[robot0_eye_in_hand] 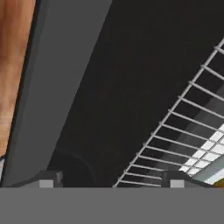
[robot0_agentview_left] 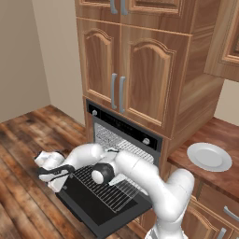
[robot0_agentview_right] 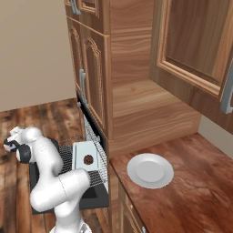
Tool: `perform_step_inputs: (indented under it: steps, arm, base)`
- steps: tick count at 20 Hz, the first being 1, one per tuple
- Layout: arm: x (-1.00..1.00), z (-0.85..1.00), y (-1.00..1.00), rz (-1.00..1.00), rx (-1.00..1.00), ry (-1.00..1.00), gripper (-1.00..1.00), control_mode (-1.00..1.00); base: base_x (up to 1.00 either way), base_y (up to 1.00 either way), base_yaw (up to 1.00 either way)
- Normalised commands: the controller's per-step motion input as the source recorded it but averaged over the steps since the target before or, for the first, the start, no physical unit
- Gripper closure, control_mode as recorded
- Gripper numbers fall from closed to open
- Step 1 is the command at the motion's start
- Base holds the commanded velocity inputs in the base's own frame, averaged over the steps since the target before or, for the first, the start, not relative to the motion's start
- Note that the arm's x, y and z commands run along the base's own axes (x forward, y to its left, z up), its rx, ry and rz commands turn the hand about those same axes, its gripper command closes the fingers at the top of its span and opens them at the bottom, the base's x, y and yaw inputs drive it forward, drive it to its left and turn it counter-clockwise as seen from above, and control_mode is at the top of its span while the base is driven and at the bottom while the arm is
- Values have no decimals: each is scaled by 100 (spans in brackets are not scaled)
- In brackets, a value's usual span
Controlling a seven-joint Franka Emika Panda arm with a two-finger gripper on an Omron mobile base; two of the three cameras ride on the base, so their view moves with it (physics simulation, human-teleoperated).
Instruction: Take the baked cake out of the oven and place it on the plate for cooling. Then close the oven door.
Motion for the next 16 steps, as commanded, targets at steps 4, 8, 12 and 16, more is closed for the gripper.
perform_step_inputs:
  steps: [4, 8, 12, 16]
  arm:
    - [-51, 100, -49, -10, -3, -44, -100, -100]
    - [-35, 80, -70, -11, -5, -35, -100, -100]
    - [-23, 45, -84, -5, -3, -23, -100, -100]
    - [-15, 16, -93, -1, 0, -12, -100, -100]
  base:
    - [0, 0, 0]
    - [0, 0, 0]
    - [0, 0, 0]
    - [0, 0, 0]
